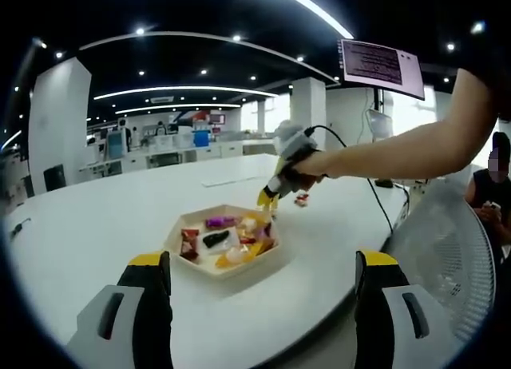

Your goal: Place the target food into the container with the food tongs after gripping and lifting it, then release it inside without dropping or visibly crushing the food.

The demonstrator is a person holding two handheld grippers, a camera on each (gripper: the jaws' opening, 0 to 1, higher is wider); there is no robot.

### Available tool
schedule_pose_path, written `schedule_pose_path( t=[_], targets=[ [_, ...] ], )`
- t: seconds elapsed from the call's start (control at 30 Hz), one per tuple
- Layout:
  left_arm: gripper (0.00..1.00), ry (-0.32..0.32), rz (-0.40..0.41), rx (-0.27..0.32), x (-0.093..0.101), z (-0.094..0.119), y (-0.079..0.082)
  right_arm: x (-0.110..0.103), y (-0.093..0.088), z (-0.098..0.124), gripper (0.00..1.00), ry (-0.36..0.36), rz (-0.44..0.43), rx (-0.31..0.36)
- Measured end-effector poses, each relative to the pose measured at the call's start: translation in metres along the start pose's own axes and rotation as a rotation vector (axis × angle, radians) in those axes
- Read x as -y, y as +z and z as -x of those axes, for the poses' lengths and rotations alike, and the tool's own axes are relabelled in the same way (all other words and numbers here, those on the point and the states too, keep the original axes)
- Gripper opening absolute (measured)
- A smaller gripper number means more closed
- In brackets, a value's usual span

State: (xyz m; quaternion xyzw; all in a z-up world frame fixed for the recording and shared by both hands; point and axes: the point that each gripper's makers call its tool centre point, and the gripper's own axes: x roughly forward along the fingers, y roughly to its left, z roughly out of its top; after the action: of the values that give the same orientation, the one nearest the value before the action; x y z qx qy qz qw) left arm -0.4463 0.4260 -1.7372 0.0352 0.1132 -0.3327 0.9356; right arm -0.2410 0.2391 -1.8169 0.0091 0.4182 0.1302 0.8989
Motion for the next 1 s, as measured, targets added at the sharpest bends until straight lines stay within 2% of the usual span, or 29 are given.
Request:
schedule_pose_path(
  t=[0.13,0.27,0.4,0.5,0.63,0.77,0.83,1.0],
  targets=[
    [0.93,0.001,0.000,-0.001,0.000,0.000,0.000,-0.002,-0.009,-0.006,0.29,-0.002,-0.020,-0.033],
    [0.93,0.002,0.000,-0.002,0.000,0.000,-0.001,-0.009,-0.010,-0.010,0.29,0.006,-0.021,-0.034],
    [0.92,-0.001,0.000,-0.003,0.000,0.000,-0.001,-0.011,-0.013,-0.013,0.27,-0.004,0.012,-0.045],
    [0.92,0.000,0.001,-0.002,0.000,0.000,-0.001,-0.004,-0.013,-0.011,0.25,-0.018,0.046,-0.048],
    [0.92,-0.001,0.000,0.000,0.000,0.000,0.000,0.004,-0.015,-0.009,0.22,-0.018,0.037,-0.058],
    [0.92,0.001,0.000,-0.001,0.000,0.000,0.000,0.001,-0.016,-0.010,0.23,-0.013,0.067,-0.054],
    [0.92,0.002,-0.001,-0.003,0.000,0.000,-0.001,0.002,-0.015,-0.010,0.24,-0.008,0.055,-0.051],
    [0.92,0.004,-0.002,-0.002,-0.001,0.000,-0.001,0.000,-0.015,-0.009,0.19,-0.021,0.108,-0.041]
  ],
)
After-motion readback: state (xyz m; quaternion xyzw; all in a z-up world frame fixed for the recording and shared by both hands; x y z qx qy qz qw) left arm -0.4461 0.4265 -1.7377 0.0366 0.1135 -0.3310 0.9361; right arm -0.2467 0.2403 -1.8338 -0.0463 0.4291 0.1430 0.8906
